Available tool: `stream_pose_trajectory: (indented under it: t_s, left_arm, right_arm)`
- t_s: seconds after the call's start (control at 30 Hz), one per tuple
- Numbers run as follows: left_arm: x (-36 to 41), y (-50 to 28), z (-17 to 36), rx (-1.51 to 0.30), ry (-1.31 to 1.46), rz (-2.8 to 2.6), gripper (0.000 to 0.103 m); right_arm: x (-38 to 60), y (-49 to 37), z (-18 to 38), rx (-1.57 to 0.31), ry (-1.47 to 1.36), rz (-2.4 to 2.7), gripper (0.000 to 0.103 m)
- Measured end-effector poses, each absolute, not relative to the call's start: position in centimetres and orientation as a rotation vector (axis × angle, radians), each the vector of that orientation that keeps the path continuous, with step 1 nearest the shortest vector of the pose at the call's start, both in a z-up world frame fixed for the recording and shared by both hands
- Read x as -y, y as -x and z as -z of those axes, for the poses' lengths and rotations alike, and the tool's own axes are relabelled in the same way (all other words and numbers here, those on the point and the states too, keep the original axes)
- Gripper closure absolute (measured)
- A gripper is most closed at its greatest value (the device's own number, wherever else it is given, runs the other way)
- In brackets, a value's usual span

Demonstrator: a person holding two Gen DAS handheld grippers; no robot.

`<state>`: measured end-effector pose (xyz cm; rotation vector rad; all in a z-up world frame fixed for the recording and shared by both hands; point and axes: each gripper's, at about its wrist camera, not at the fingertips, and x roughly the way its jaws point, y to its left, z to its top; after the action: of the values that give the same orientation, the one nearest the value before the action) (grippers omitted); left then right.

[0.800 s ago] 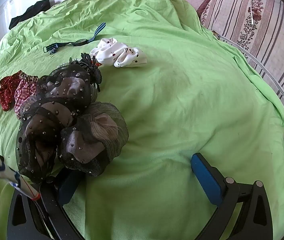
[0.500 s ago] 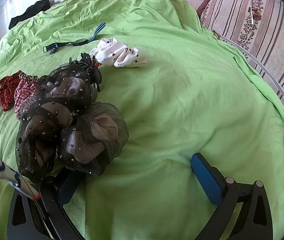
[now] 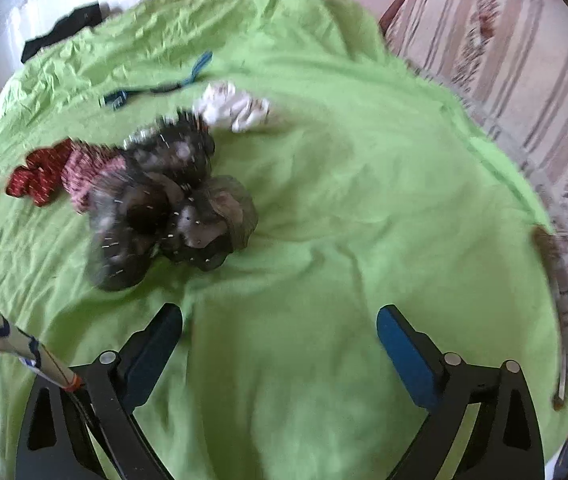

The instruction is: Organize jewelry

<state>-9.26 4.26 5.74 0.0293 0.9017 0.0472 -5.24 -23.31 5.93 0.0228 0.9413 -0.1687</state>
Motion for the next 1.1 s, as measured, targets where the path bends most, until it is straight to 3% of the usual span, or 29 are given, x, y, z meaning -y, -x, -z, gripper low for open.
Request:
stream_pose_trajectory:
  t_s: [0.33, 0.6, 1.1]
  left_arm:
    - [-3.4, 11.7, -9.2, -0.885, -0.039, -0.003, 0.0]
    - [-2.6, 13.5, -9.7, -0.871, -0.064, 0.012, 0.0]
    - [-2.8, 12.9, -8.7, -0.913, -0.026, 0.011, 0.0]
  right_arm:
    - [22.0, 12.1, -10.6, -0.735, 0.015, 0.212, 0.005]
    - [22.4, 13.8, -8.9, -0.735, 0.047, 0.255, 0.015]
    - [22.0, 14.1, -8.4, -0.699, 0.006, 0.247, 0.015]
